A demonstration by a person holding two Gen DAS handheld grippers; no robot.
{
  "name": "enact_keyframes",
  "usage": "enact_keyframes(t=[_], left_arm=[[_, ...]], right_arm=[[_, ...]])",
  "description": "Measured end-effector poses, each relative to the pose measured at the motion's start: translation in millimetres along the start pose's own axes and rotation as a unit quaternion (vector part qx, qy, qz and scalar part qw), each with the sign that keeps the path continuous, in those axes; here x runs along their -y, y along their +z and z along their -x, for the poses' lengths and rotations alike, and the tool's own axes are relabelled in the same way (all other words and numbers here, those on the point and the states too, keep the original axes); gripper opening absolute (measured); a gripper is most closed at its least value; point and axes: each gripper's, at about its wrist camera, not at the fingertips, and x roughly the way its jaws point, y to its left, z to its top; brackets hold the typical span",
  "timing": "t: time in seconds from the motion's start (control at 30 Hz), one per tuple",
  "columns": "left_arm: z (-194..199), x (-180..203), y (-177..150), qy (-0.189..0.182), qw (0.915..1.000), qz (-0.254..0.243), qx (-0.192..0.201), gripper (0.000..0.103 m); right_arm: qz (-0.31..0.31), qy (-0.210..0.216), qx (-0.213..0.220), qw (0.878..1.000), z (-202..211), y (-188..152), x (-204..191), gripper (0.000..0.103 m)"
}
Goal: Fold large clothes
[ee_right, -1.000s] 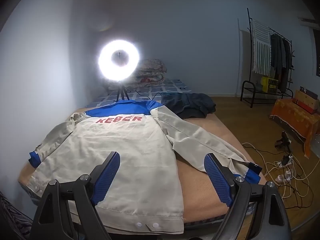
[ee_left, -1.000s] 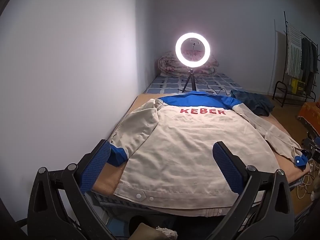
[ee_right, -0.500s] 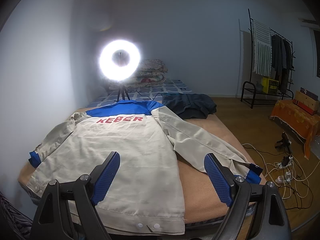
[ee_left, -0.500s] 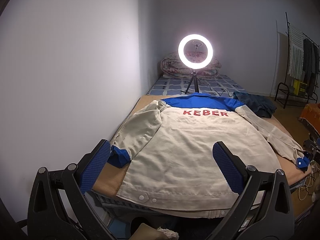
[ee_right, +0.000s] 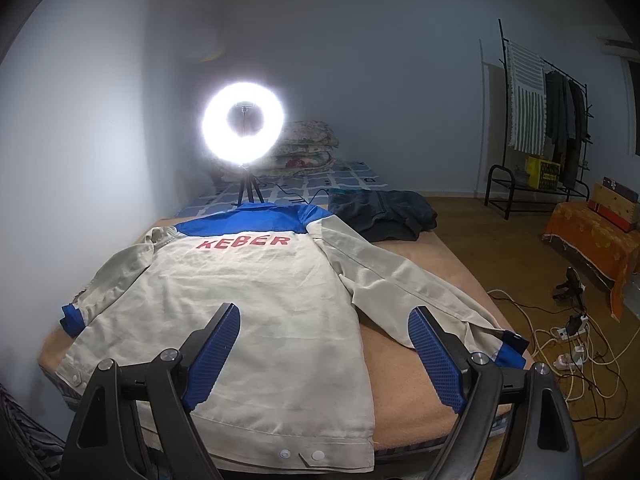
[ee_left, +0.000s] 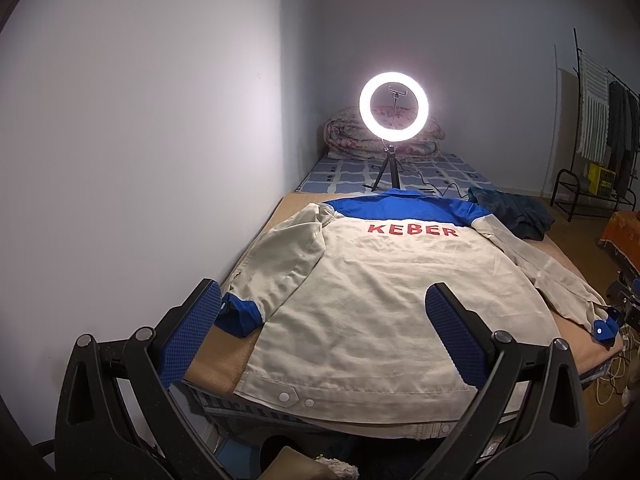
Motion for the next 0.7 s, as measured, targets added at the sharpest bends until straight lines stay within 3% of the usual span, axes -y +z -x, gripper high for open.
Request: enact_keyframes(t=[0.7], left_arm=[[0.4, -3.6, 0.6, -0.001, 1.0000, -0.001, 0.002, 0.103]], right_arm=[[0.004, 0.000, 0.004, 1.000, 0.8, 0.8, -3.1, 0.088]])
